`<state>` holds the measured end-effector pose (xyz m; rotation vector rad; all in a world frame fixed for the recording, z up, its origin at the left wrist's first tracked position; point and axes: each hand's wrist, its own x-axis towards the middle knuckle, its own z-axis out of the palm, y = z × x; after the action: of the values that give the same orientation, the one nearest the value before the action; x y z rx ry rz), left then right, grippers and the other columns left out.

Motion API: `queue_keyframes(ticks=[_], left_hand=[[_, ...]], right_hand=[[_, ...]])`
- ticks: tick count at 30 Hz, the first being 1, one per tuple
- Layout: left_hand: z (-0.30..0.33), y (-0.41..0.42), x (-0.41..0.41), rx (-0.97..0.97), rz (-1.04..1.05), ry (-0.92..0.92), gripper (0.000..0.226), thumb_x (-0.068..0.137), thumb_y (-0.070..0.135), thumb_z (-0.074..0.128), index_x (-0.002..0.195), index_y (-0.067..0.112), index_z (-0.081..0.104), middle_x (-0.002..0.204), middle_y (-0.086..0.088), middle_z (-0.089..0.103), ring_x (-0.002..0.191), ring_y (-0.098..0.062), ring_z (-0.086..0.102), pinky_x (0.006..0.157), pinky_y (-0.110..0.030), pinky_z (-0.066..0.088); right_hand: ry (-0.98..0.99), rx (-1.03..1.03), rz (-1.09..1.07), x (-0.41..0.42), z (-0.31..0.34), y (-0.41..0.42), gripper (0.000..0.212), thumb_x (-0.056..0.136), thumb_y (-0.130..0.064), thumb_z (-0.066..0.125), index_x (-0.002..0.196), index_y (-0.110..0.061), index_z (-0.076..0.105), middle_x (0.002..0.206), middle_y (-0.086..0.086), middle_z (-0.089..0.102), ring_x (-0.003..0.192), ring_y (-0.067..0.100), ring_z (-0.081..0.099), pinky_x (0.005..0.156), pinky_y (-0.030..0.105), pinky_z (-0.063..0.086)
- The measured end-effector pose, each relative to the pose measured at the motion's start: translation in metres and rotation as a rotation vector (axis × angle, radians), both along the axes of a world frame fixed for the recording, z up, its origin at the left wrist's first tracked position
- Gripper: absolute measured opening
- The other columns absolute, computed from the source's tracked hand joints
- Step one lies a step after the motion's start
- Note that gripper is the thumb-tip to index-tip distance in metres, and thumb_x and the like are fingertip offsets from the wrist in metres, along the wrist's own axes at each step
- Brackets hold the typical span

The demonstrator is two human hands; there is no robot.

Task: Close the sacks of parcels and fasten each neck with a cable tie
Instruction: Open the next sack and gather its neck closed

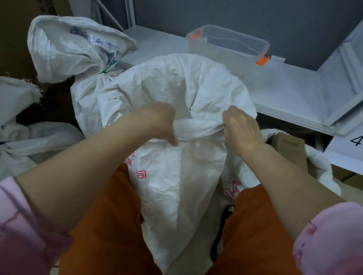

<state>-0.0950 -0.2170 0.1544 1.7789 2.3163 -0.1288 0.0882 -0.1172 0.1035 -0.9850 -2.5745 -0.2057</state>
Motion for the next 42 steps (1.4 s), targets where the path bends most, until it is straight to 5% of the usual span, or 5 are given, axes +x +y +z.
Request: queue_keyframes(ticks=[15,21,29,35,42], left_hand=[[-0.065,-0.019,0.076,0.265,-0.121,0.078,0.020,0.083,0.002,0.048,0.096,0.014,0.057,0.100,-0.008,0.063,0.092,-0.030,0.061,0.072,-0.033,0.042],[-0.054,-0.030,0.089,-0.201,-0.026,-0.737,0.028,0.089,0.035,0.063,0.082,0.007,0.060,0.073,-0.005,0.065,0.063,-0.018,0.065,0.064,-0.030,0.056],[-0.024,0.043,0.018,0.331,0.748,-1.084,0.058,0.078,0.071,0.055,0.078,0.013,0.047,0.060,-0.002,0.039,0.047,-0.013,0.033,0.043,-0.021,0.027],[-0.034,0.060,0.034,0.131,0.655,-1.228,0.032,0.097,0.032,0.052,0.071,0.015,0.041,0.057,0.002,0.037,0.029,-0.003,0.027,0.029,-0.013,0.016],[-0.003,0.063,0.012,0.774,0.914,-1.690,0.034,0.097,0.009,0.037,0.064,0.016,0.032,0.028,0.008,0.028,0.024,-0.004,0.026,0.032,-0.013,0.020]], right_hand=[[0.417,-0.717,-0.516,-0.007,0.025,0.003,0.031,0.077,-0.030,0.075,0.086,-0.009,0.055,0.081,0.001,0.057,0.084,0.021,0.058,0.066,0.027,0.040],[0.725,-1.116,-0.522,0.011,0.013,0.018,0.030,0.083,-0.009,0.068,0.111,-0.001,0.064,0.079,0.003,0.058,0.068,0.016,0.056,0.060,0.026,0.049],[0.844,-1.351,-0.209,0.025,0.019,-0.002,0.018,0.084,0.012,0.061,0.083,-0.005,0.067,0.084,0.006,0.063,0.065,0.011,0.054,0.051,0.017,0.043],[0.778,-1.326,-0.121,0.036,0.020,-0.015,0.021,0.081,0.014,0.063,0.080,-0.007,0.068,0.056,-0.005,0.064,0.055,0.006,0.056,0.062,0.018,0.048],[0.575,-1.018,-0.219,0.056,0.027,0.000,0.026,0.078,0.014,0.064,0.088,-0.010,0.069,0.076,0.000,0.062,0.065,0.006,0.056,0.047,0.008,0.043]])
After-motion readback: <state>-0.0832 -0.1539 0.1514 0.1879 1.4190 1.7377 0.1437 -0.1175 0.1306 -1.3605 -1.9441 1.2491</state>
